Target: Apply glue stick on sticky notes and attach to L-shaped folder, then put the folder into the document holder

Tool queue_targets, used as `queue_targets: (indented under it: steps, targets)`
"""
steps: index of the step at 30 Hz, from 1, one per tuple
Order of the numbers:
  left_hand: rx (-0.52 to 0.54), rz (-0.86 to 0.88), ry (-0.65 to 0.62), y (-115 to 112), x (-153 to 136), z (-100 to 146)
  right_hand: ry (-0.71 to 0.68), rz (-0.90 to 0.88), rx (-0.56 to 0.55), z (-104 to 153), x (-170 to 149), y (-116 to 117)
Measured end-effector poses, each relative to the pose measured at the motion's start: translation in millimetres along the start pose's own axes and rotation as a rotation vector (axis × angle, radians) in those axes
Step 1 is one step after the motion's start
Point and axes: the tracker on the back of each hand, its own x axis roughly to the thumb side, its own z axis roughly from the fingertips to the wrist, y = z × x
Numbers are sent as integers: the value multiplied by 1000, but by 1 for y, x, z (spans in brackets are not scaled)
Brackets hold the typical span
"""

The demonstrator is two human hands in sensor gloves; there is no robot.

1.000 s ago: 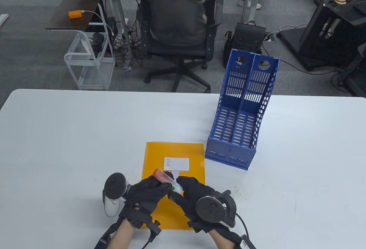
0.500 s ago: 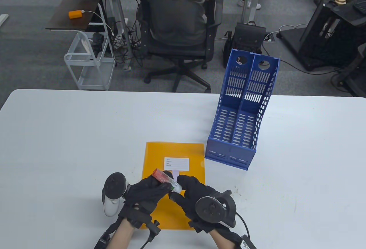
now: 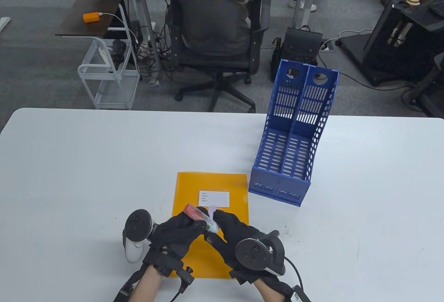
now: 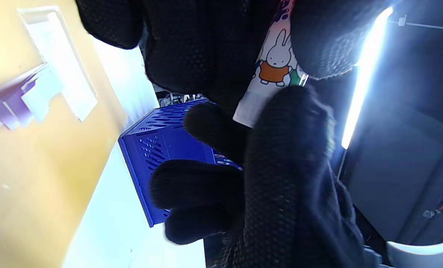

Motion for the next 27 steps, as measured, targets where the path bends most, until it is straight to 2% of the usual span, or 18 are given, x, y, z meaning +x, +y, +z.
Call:
queue_targets:
  steps: [1,5,8,14,21,24,27]
  targets:
    - [6,-6,5,1,0,0,10,-35,19,0,0,2]
    - [-25,3,4,-3,-1,-1,15,45,-83,0,1,-6]
    - [-17,-27,-9,-5,2,-2,37,34,-127,2,-1,-8]
    - [1,-20,3,-1,0,0,-15,-2,-70,0,0,-4]
    - [-21,-65,15,-7,0,-1,-4,150,-140,2,4,-9]
    - [-15,-61,27,-6,-1,-1,-14,120,-117,1,2,-8]
    - [-26,-32,29,-7,-2,-2,3,75,30,-2,2,-3]
